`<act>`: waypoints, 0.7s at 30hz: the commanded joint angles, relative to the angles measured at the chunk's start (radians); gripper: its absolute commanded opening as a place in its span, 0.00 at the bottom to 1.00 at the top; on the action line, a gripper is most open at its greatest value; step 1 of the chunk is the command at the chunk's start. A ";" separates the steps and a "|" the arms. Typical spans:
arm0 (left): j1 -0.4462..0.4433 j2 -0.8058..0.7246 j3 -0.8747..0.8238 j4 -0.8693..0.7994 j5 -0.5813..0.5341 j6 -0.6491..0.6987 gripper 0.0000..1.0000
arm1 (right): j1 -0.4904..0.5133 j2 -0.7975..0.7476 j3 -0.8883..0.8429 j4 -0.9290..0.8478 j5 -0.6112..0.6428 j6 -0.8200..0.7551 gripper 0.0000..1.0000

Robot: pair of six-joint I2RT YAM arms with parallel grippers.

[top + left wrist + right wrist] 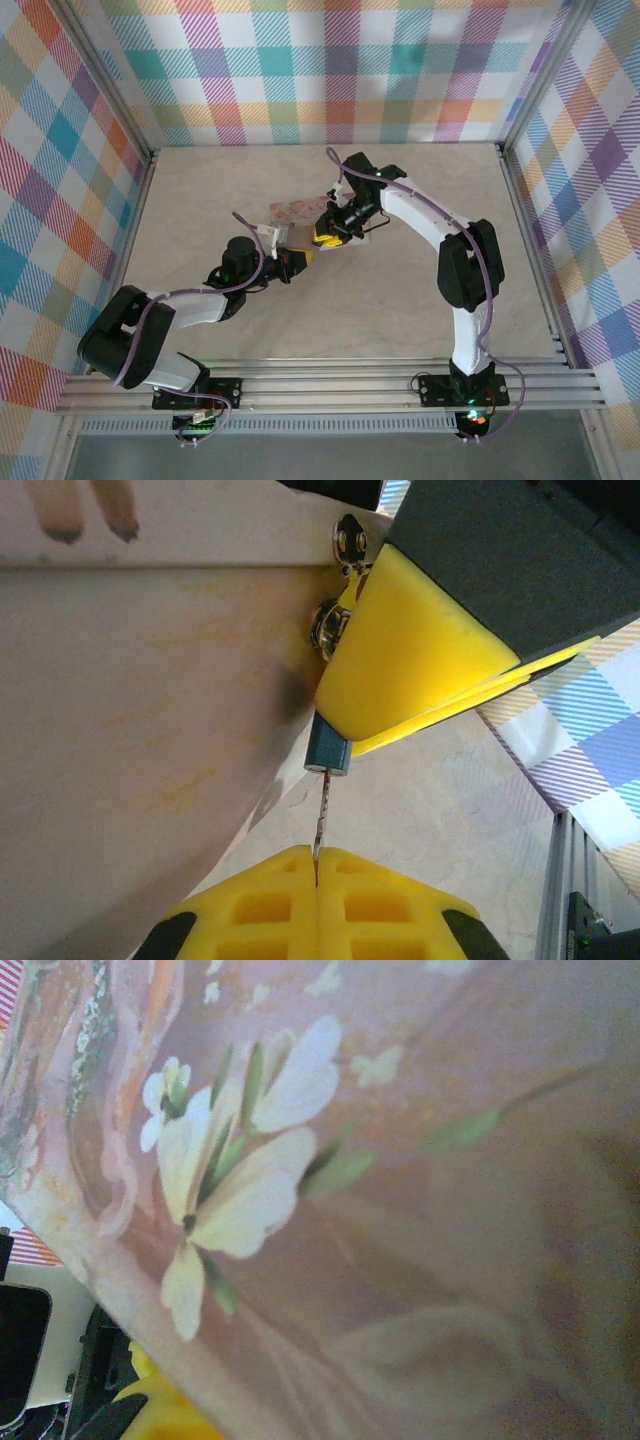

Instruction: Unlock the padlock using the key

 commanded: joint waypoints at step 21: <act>0.001 0.015 -0.021 0.192 -0.008 -0.072 0.00 | -0.016 -0.070 -0.055 0.071 -0.049 0.017 0.00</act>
